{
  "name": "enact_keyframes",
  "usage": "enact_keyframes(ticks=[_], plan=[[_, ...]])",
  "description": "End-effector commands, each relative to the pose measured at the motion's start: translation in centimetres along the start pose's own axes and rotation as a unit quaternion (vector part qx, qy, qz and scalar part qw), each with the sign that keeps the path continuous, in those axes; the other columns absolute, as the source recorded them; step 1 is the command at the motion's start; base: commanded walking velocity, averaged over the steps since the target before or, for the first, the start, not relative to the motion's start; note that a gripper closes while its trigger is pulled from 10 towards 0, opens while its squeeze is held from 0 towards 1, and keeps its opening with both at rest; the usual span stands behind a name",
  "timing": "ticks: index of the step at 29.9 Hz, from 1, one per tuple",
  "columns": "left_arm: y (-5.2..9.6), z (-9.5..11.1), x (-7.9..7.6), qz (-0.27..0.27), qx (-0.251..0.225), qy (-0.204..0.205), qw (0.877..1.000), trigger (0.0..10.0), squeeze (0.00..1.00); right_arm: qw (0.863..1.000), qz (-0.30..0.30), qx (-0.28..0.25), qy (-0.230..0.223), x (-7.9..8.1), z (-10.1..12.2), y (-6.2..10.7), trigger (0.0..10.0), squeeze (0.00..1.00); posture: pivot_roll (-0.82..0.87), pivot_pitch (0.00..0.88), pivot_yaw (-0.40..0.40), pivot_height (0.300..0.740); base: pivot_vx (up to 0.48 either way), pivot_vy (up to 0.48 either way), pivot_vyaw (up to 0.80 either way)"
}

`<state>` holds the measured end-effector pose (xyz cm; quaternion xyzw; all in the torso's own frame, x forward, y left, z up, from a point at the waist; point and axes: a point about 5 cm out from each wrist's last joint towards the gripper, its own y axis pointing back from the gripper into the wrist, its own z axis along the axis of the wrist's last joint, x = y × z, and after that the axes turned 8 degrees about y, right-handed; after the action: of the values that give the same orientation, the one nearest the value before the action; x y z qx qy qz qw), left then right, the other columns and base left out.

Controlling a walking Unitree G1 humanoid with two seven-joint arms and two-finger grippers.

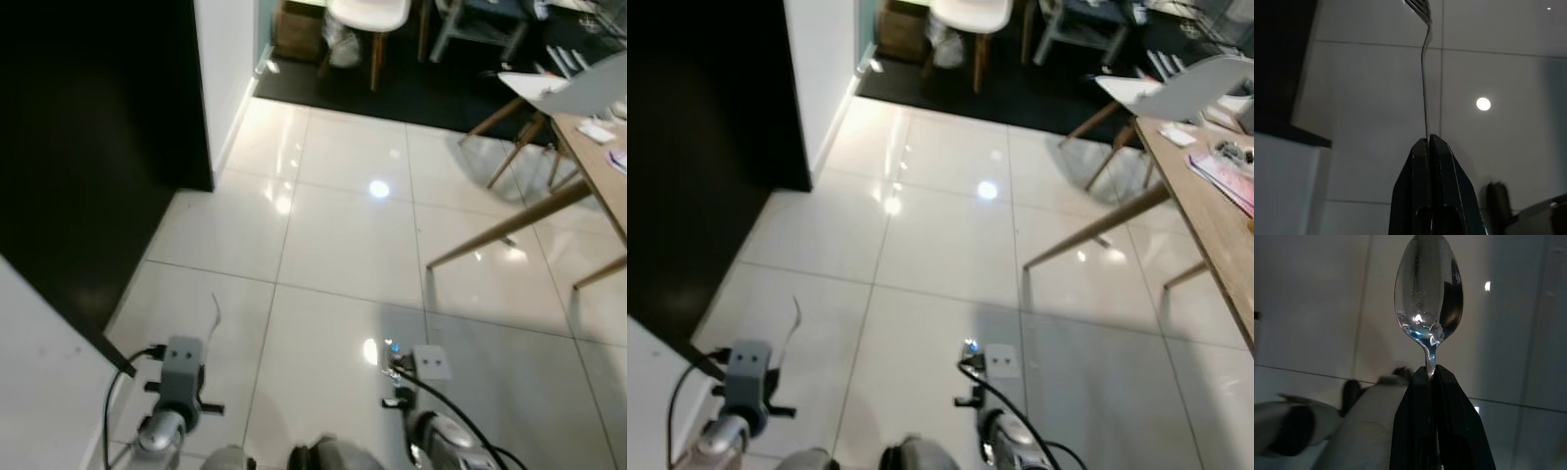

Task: Setting the table

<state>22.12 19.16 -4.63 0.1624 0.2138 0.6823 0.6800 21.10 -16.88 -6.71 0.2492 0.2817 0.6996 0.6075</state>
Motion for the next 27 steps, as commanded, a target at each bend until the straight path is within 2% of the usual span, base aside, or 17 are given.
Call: enact_keyframes(ticks=[1,14,20,27], plan=[[0.15,-0.57,-0.40,-0.005,0.011,0.002,1.000,10.0,0.00,1.000,-0.011,0.001,-0.001,-0.70,-0.02,0.11,10.0,0.00,0.06,0.057,-0.027,0.740,0.368,0.000,0.00],[0.13,-0.55,-0.37,-0.009,0.012,-0.003,1.000,10.0,0.00,1.000,-0.010,0.003,-0.003,-0.65,-0.26,0.18,10.0,0.00,0.06,0.047,-0.022,0.740,0.367,0.000,0.00],[0.10,-0.46,-0.34,-0.009,0.012,-0.004,1.000,10.0,0.00,1.000,-0.011,0.003,-0.008,-0.67,-0.27,0.18,10.0,0.00,0.06,0.045,-0.020,0.740,0.368,0.000,-0.80],[0.09,-0.42,-0.24,-0.009,0.012,-0.005,1.000,10.0,0.00,1.000,-0.015,0.004,-0.009,-0.60,-0.37,0.20,10.0,0.00,0.06,0.051,-0.016,0.740,0.364,0.000,0.00]])
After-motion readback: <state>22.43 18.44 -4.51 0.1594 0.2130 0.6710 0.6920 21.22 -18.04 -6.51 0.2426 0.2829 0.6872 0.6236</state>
